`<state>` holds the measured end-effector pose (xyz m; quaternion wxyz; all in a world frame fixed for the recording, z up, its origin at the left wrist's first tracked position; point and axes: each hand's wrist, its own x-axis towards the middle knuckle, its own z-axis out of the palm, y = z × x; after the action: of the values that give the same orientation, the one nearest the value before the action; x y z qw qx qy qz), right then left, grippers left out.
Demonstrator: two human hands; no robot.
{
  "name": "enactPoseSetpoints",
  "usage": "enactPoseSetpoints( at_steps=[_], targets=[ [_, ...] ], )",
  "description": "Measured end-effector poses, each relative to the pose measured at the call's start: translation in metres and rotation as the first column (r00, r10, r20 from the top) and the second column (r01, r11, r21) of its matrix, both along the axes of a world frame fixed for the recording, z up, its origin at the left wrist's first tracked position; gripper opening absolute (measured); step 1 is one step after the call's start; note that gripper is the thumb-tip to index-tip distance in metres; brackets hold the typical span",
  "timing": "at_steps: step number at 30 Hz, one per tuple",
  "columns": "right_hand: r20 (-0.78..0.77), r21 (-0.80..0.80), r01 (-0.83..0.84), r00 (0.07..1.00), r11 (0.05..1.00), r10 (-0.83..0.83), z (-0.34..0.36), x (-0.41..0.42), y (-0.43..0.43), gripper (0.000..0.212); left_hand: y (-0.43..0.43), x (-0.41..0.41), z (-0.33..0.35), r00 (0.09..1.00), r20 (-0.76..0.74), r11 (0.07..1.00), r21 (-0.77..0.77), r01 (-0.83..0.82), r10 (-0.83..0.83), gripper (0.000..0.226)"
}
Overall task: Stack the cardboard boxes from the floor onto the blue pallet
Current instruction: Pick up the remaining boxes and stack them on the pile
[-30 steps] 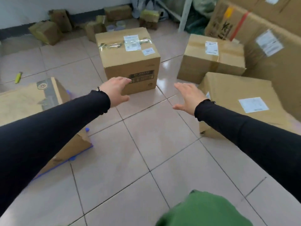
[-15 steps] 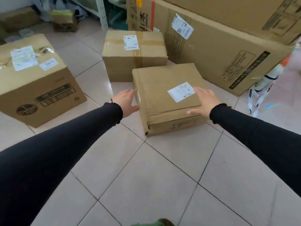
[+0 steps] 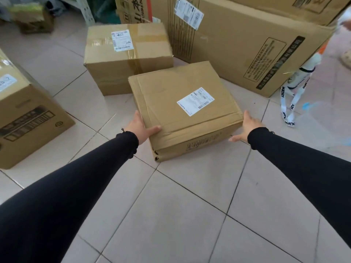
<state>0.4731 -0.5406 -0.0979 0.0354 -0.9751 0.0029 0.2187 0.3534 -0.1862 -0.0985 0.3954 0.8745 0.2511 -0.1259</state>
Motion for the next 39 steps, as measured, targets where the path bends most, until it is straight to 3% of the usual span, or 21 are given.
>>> enactPoseSetpoints(
  at_steps=[3,9,16,22,26,31,35,39],
  targets=[
    [0.022,0.121,0.068,0.997,0.99,-0.071,-0.009,0.001,0.005,0.096,0.0,-0.001,-0.007,0.999,0.039,0.985,-0.17,-0.02,0.027,0.091],
    [0.136,0.195,0.016,0.99,0.981,-0.043,-0.011,-0.024,0.015,0.09,0.007,-0.023,-0.005,0.979,0.161,0.93,-0.364,-0.057,0.123,0.089],
    [0.271,0.392,-0.11,0.963,0.913,-0.001,0.03,-0.077,0.053,0.088,0.049,-0.086,0.058,0.934,0.313,0.935,-0.351,-0.054,0.172,0.087],
    [0.368,0.537,-0.254,0.929,0.804,0.047,0.107,-0.105,0.136,0.088,0.111,-0.143,0.148,0.829,0.49,0.952,-0.264,-0.155,0.271,0.084],
    [0.475,0.6,-0.411,0.874,0.687,0.108,0.165,-0.131,0.207,0.09,0.167,-0.204,0.205,0.765,0.55,0.942,-0.211,-0.26,0.335,0.091],
    [0.556,0.709,-0.579,0.81,0.403,0.185,0.216,-0.187,0.314,0.085,0.245,-0.32,0.257,0.689,0.589,0.896,-0.158,-0.414,0.422,0.084],
    [0.531,0.768,-0.598,0.794,0.229,0.295,0.222,-0.252,0.405,0.082,0.295,-0.428,0.275,0.615,0.556,0.797,-0.153,-0.585,0.558,0.082],
    [0.521,0.775,-0.618,0.742,0.129,0.422,0.212,-0.329,0.478,0.09,0.33,-0.534,0.275,0.528,0.446,0.645,-0.164,-0.746,0.723,0.092]
  ],
)
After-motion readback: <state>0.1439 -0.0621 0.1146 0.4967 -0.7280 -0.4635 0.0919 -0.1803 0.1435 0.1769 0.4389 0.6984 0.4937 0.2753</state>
